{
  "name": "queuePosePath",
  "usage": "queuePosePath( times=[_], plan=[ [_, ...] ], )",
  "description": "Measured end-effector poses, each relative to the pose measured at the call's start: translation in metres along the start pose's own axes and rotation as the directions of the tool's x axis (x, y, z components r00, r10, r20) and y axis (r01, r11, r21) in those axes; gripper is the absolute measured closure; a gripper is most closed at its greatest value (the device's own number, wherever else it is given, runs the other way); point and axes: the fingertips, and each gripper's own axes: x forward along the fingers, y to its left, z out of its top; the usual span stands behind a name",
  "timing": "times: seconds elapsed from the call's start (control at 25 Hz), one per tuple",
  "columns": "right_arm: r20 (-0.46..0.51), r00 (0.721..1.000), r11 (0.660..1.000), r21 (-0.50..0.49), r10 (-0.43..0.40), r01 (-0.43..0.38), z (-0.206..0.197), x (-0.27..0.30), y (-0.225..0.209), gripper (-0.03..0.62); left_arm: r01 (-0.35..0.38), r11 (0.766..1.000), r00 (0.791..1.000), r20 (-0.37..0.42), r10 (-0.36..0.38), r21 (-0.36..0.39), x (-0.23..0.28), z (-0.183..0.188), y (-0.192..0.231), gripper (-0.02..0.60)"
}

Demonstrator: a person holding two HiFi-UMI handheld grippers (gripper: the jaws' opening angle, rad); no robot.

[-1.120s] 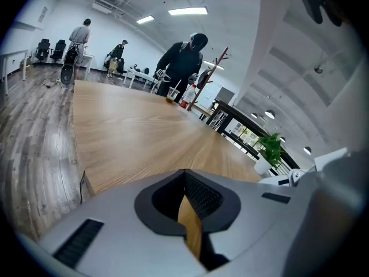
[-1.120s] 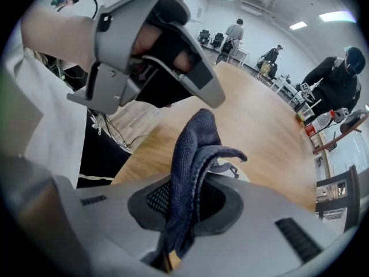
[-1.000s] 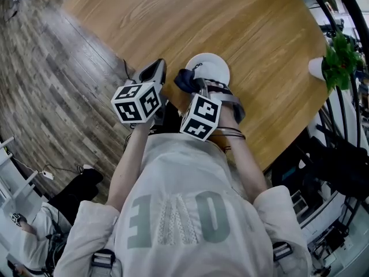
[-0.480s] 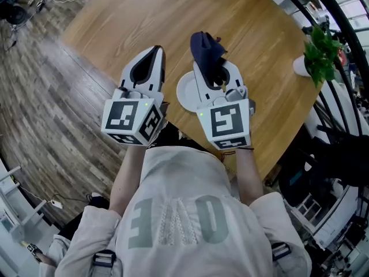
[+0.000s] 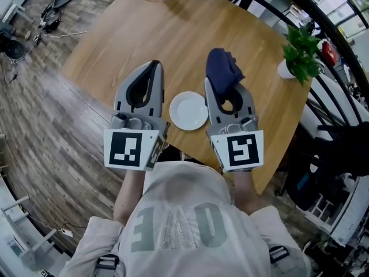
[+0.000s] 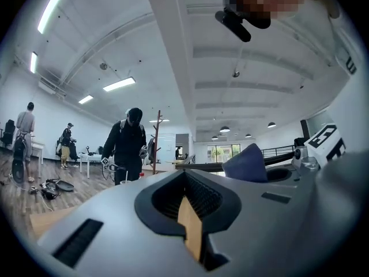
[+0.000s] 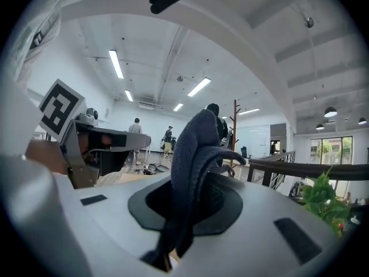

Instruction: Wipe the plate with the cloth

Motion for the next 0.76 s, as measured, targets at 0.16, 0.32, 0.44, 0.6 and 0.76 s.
queuePosePath(
  times=[0.16, 0.32, 0.44, 0.6, 0.76],
  plan=[
    [-0.025, 1.0, 1.0, -0.025, 0.015, -0.016, -0.004, -0.006, 0.003, 0.537, 0.008, 1.0, 1.0, 0.017, -0.009, 0.02, 0.0, 0.011, -0.008, 0.575],
    [-0.021, 0.999, 0.998, -0.054, 0.025, -0.026, -0.001, -0.006, 0.008, 0.537, 0.003, 0.999, 0.999, 0.035, -0.005, 0.048, -0.003, 0.022, -0.011, 0.575],
    [-0.004, 0.999, 0.997, -0.065, 0.037, -0.037, 0.006, -0.006, 0.013, 0.537, -0.005, 0.998, 0.999, 0.047, 0.002, 0.059, -0.008, 0.03, -0.01, 0.575],
    [0.012, 0.999, 0.997, -0.062, 0.047, -0.046, 0.012, -0.009, 0.017, 0.537, -0.016, 0.997, 0.998, 0.062, 0.012, 0.072, -0.014, 0.039, -0.009, 0.575],
    [0.02, 0.999, 0.998, -0.054, 0.043, -0.041, 0.016, -0.011, 0.018, 0.537, -0.018, 0.997, 0.997, 0.072, 0.012, 0.08, -0.016, 0.046, -0.009, 0.575]
  ],
)
